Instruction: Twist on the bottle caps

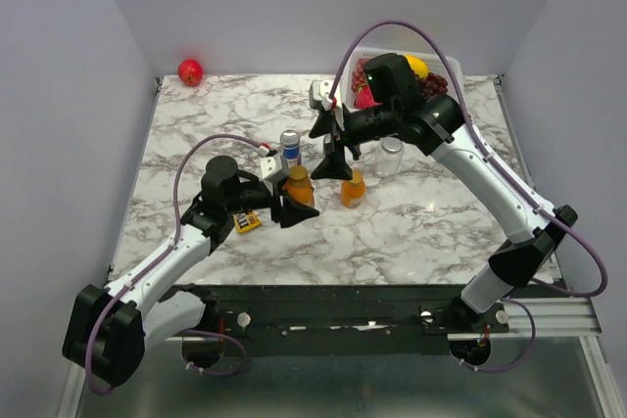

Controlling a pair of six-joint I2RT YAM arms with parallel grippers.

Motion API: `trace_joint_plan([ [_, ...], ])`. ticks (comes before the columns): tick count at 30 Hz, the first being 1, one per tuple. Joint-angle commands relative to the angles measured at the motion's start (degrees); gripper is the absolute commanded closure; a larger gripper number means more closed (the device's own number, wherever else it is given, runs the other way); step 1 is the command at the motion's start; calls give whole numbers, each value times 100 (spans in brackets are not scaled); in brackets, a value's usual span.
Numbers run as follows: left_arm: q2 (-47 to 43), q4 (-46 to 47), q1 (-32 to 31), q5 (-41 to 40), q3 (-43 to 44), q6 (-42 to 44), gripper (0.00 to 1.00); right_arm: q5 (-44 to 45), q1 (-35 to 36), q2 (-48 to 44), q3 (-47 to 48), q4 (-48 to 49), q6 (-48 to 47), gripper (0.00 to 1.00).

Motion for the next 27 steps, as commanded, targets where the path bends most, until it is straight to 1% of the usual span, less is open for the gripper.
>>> trace_joint_plan([
  [1,89,-180,-122,258,187,162,100,-1122,76,438,575,11,62,0],
  [2,115,-197,-131,267,196,180,100,-1420,111,526,602,-68,53,0],
  [5,159,-268,-131,258,293,233,100,-1659,286,553,479,-130,-52,0],
  [8,177,-277,-131,249,319,242,100,-1661,462,571,330,-183,-70,0],
  [11,151,-224,-131,206,311,233,100,-1565,489,553,189,-69,97,0],
  [14,142,-180,-131,205,311,206,100,-1345,489,571,189,-51,71,0],
  [27,98,-163,-105,205,302,233,100,-923,489,527,-74,-60,-8,0],
])
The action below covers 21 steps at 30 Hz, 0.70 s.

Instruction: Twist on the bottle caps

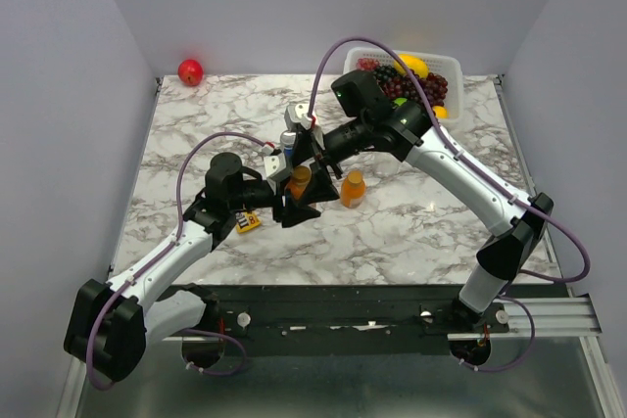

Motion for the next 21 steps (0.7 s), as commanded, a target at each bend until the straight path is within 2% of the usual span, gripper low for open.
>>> trace_joint_plan([
  [1,-83,148,13,88,140,45,100,286,6,-41,-153,-88,-52,0],
  [11,-119,561,347,-97,-62,-395,100,646,-3,-419,-584,-62,-96,0],
  [21,-136,298,400,-194,-115,-158,100,1490,-82,-1227,-1374,-264,-175,0],
])
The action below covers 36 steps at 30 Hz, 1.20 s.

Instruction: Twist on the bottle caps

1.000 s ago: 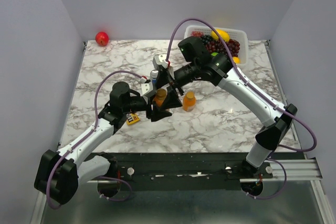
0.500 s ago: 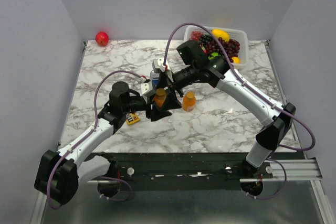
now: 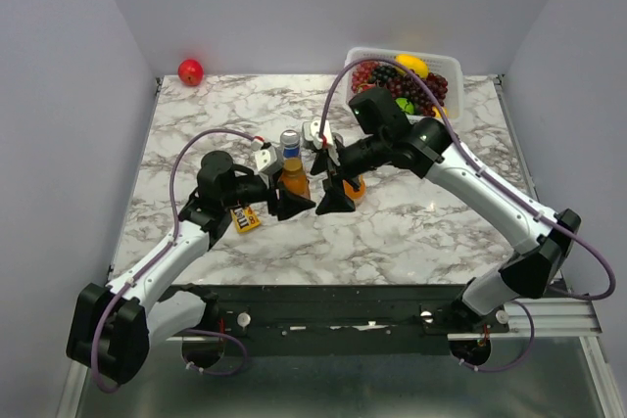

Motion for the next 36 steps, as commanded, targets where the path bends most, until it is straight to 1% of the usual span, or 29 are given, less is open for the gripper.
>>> trace_joint_plan([
  [1,-73,-87,61,-105,-80,181,100,424,-115,-483,-346,-290,-42,0],
  [3,-64,-192,44,53,-45,348,100,486,-194,-535,-355,-256,-16,0],
  [4,-55,-271,35,98,-19,418,100,434,-342,-527,-242,-186,54,0],
  [6,-46,-474,-17,352,87,612,100,-31,-553,-422,-4,78,387,0],
  [7,-46,-570,-61,422,131,691,100,-320,-763,-230,284,148,484,0],
  [8,-46,-728,-96,510,227,857,100,-880,-835,-124,409,236,564,0],
  [10,-29,-790,-219,572,306,885,100,-1384,-888,87,620,245,477,0],
  [11,-20,-782,-255,581,368,876,100,-1830,-888,245,717,245,346,0],
  [14,50,-782,-334,616,500,815,100,-2509,-880,430,726,394,423,0],
  [16,85,-782,-352,617,553,806,100,-2748,-871,536,744,395,503,0],
  [19,112,-826,-361,625,615,815,100,-2933,-853,598,639,500,626,0],
  [22,147,-826,-378,608,650,815,100,-3029,-845,615,533,816,906,6],
  [23,156,-817,-387,608,667,815,100,-3073,-853,633,542,895,1012,9],
  [25,182,-808,-396,599,658,806,100,-3170,-845,694,533,1044,1188,13],
  [26,182,-800,-404,599,667,806,100,-3188,-845,721,542,1184,1371,18],
  [29,217,-773,-413,582,694,806,100,-3171,-818,826,568,1344,1627,27],
  [36,209,-764,-404,564,738,797,100,-2890,-757,932,542,1414,1663,27],
])
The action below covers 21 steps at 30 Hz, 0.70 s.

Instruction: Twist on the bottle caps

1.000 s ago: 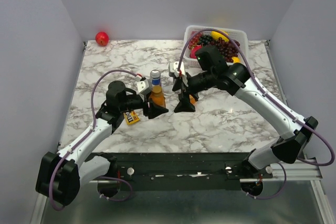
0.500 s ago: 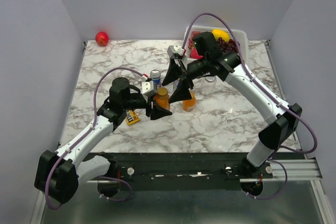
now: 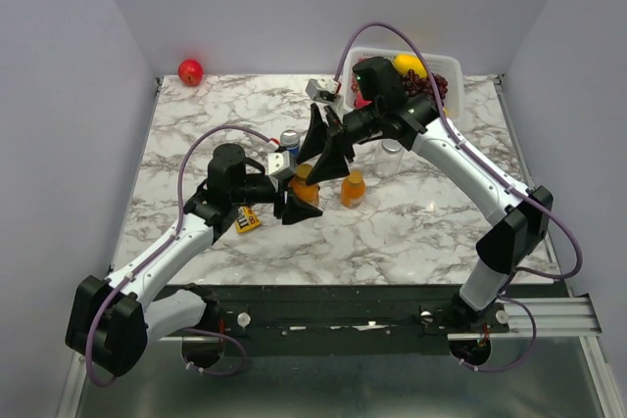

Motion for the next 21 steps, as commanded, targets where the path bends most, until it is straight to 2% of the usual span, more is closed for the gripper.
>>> trace_joint_plan([
  [1,-8,71,-24,135,228,52,100,63,65,88,-31,223,177,27],
  [4,-25,79,-24,127,219,52,100,151,65,159,13,241,186,27],
  [7,-34,79,-24,92,202,43,100,204,65,202,31,249,186,31],
  [11,-34,202,-15,-22,167,25,100,265,74,176,-66,328,273,51],
  [14,-43,570,-15,-136,106,-361,100,590,118,115,-215,337,273,60],
  [17,-52,965,-24,-391,35,-747,100,1458,188,-16,-338,451,570,73],
  [18,-87,1063,-50,-775,35,-957,100,2270,214,-69,-356,487,729,75],
  [21,-174,1248,-208,-1907,44,-1345,100,3425,276,-210,-452,575,1537,81],
])
